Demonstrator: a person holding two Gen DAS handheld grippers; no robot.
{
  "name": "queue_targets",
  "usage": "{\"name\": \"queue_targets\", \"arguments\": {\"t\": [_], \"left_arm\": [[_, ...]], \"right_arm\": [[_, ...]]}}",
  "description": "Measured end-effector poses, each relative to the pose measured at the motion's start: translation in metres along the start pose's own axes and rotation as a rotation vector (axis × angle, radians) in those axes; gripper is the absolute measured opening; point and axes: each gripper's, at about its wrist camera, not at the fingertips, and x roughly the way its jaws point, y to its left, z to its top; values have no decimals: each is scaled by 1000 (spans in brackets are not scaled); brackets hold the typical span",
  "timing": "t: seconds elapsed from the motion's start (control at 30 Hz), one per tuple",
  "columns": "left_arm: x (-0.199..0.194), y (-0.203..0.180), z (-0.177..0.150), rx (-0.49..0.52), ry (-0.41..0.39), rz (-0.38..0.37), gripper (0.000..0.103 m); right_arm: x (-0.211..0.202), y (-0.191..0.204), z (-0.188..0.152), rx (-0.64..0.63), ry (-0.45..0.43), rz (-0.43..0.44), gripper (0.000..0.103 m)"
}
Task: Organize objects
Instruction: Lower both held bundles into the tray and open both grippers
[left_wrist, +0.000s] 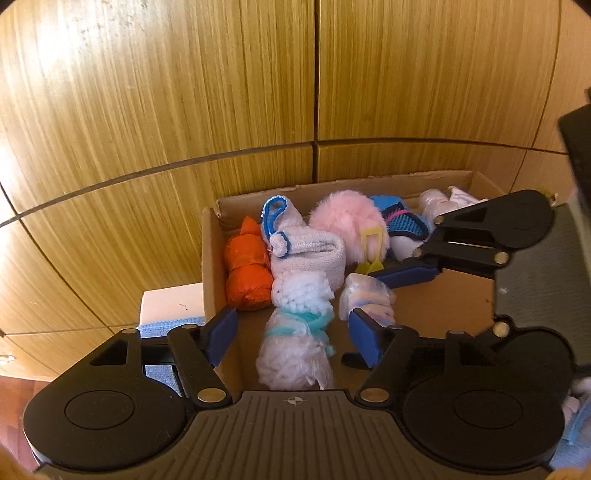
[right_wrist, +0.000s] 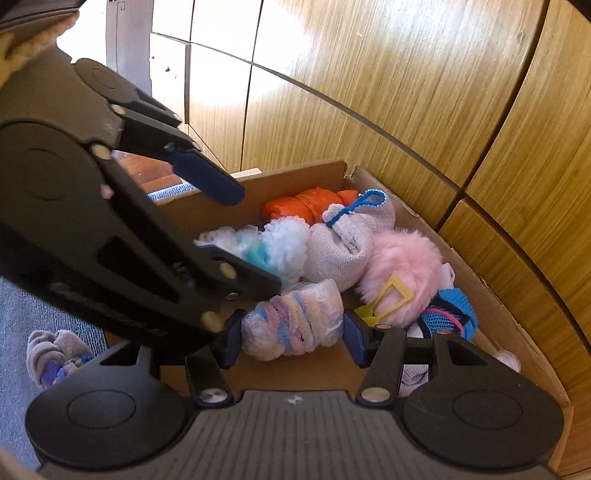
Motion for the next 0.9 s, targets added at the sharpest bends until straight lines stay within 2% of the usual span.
{"name": "queue_targets", "arguments": {"t": [0.13, 0.3, 0.4, 0.47, 0.7, 0.9], "left_arm": [[-15, 2, -2, -19, -31, -10, 79], [-23, 6, -2, -18, -50, -2, 82], [-26, 11, -4, -38, -52, -10, 83], [-27, 13, -5, -49, -54, -12, 84], [-29, 6, -5, -29, -42, -23, 85], [-30, 4, -3, -35, -26, -28, 86]], "right_arm": [[4, 2, 6, -8, 11, 4, 52], [9, 4, 13, -1, 22, 2, 53], [7, 5, 12, -6, 24, -3, 56], [5, 5, 12, -6, 27, -11, 63], [-6, 1, 13, 19, 35, -46, 70], [-23, -4, 4, 90, 33, -72, 75]]}}
